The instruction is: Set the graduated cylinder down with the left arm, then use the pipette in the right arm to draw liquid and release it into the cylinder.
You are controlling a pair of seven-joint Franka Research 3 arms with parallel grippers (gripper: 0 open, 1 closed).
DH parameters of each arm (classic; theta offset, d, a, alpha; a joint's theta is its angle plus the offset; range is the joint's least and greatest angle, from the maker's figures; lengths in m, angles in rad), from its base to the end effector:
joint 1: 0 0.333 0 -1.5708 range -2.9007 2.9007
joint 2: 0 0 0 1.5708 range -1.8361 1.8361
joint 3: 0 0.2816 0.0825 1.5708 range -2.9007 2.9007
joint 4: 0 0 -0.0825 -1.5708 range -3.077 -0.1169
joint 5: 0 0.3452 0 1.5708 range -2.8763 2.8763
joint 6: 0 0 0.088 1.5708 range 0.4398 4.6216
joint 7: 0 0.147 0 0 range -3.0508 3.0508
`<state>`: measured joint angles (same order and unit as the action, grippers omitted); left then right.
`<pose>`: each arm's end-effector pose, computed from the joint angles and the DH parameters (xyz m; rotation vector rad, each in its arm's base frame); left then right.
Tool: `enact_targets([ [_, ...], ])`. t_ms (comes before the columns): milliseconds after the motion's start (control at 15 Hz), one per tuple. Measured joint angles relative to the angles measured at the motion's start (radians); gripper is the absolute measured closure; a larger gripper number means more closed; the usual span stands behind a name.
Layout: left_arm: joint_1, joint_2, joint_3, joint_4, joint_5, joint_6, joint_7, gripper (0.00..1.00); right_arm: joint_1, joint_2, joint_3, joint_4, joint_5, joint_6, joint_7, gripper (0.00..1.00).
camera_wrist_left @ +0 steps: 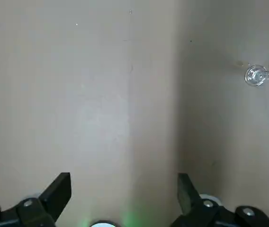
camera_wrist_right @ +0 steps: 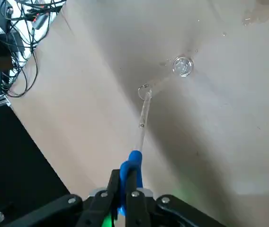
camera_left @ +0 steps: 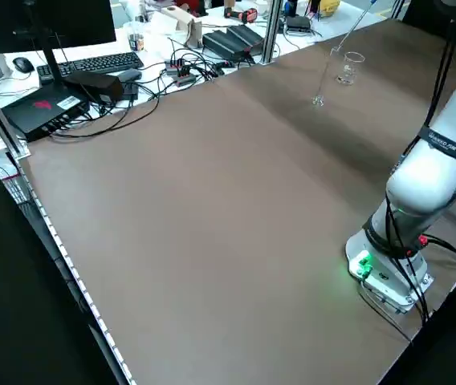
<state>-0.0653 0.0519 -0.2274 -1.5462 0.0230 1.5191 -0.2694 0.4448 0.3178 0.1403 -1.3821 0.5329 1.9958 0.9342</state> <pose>0.4998 -0.1444 0.5302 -3.1070 0.0360 0.1111 0.5195 0.3888 0.5145 -2.4459 0.6421 0.2255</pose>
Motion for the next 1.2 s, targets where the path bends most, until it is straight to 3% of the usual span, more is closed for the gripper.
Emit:
enact_targets([
  [1200,0.000,0.000,0.000,0.000,0.000,0.000,0.000,0.01,0.000,-0.041,-0.001,0.025,0.001,-0.003,0.018,0.93],
])
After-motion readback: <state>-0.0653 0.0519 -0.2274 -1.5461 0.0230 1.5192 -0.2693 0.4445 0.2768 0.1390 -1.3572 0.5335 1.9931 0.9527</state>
